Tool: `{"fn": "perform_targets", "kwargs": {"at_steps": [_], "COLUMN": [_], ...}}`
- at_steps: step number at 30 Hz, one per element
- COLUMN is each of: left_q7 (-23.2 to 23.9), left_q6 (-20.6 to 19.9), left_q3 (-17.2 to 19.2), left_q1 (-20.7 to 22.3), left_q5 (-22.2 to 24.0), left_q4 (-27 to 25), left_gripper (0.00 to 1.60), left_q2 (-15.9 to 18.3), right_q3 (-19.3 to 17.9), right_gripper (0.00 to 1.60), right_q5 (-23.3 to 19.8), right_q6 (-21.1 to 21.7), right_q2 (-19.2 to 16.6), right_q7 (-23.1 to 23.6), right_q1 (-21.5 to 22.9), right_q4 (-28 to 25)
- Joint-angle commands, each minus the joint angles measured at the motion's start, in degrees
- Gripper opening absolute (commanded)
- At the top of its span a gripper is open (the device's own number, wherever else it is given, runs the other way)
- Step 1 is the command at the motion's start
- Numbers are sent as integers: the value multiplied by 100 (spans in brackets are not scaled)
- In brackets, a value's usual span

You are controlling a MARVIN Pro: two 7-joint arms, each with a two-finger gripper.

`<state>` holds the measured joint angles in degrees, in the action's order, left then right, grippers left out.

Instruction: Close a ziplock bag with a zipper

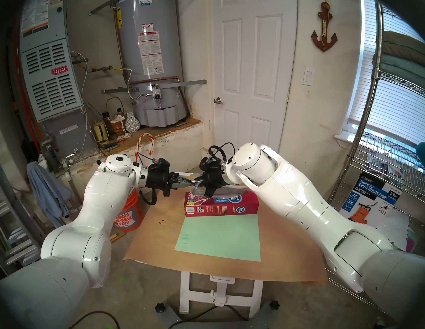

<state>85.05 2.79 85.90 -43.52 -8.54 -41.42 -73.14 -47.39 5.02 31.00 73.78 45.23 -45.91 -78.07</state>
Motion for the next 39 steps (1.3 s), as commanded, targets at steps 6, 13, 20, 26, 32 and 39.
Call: {"fn": "perform_targets", "kwargs": {"at_steps": [6,13,20,26,32,39], "left_q7": [-5,-5,-5,-5,-5,-5], "left_q6": [47,126,158,193,199,169], "left_q3": [3,-1,2,6,16,27], "left_q1": [242,313,346,376,406,401], "left_q5": [49,43,48,55,69,72], "left_q4": [90,241,301,352,407,407], "left_gripper": [0,0,0,0,0,0], "left_q2": [-24,-6,-3,-7,-16,-15], "right_q3": [-13,18,1,-1,23,10], "right_gripper": [79,73,58,45,1,0], "right_q5": [1,62,89,107,165,209], "right_q6": [-54,-50,-90,-124,-207,-283], "right_q2": [161,179,201,203,178,100], "right_q7": [-78,-123,-126,-132,-167,-186], "right_q1": [86,94,104,79,47,2], "right_q4": [1,50,112,130,132,74]}}
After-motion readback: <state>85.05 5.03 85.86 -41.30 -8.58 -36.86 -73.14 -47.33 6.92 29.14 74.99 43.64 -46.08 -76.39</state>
